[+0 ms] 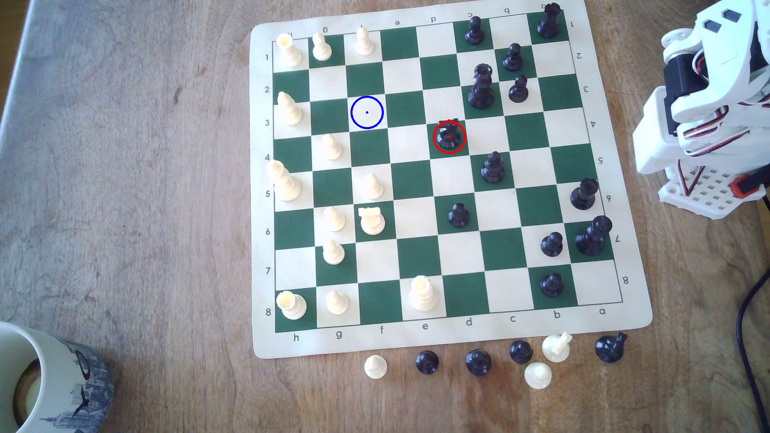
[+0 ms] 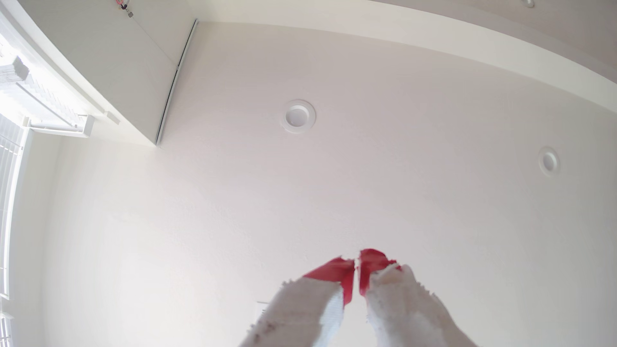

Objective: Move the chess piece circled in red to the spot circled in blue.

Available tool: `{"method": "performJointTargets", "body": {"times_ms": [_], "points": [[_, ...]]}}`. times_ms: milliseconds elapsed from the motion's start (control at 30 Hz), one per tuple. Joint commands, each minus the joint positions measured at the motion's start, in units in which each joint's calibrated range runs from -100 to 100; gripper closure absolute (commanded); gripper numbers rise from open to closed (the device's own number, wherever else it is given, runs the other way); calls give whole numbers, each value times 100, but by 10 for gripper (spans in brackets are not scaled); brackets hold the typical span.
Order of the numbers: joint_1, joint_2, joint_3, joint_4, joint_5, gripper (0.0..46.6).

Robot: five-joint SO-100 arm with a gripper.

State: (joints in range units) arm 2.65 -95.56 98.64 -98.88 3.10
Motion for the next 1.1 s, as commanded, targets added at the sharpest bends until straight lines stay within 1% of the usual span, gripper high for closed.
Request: {"method": "performJointTargets", "body": {"times_ms": [0,133,300,433,533,600,633,700,733,767,800,833,867,900,933,967,1000,1067], "points": [[302,-28,136,273,24,464],[223,-28,136,1248,24,464],[403,-28,136,3123,-5,464],[630,-28,136,4114,-5,464],[982,-20,27,5613,-10,464],[1131,-20,-218,6621,-20,464],[1295,-20,-399,7497,-20,464],[1428,-20,-535,8242,-24,464],[1467,-20,-653,8685,-24,464],[1483,-20,-798,9160,-24,451],[1483,-20,-1025,9880,-24,449],[1483,-20,-1152,10232,-29,444],[1475,-20,-1297,10658,-29,445],[1483,-20,-1514,11322,-34,464],[1397,320,-2185,12665,-73,464],[1365,643,-2521,13025,-205,464],[1334,991,-2856,13353,-274,464],[1248,1559,-3437,13951,-322,464]]}}
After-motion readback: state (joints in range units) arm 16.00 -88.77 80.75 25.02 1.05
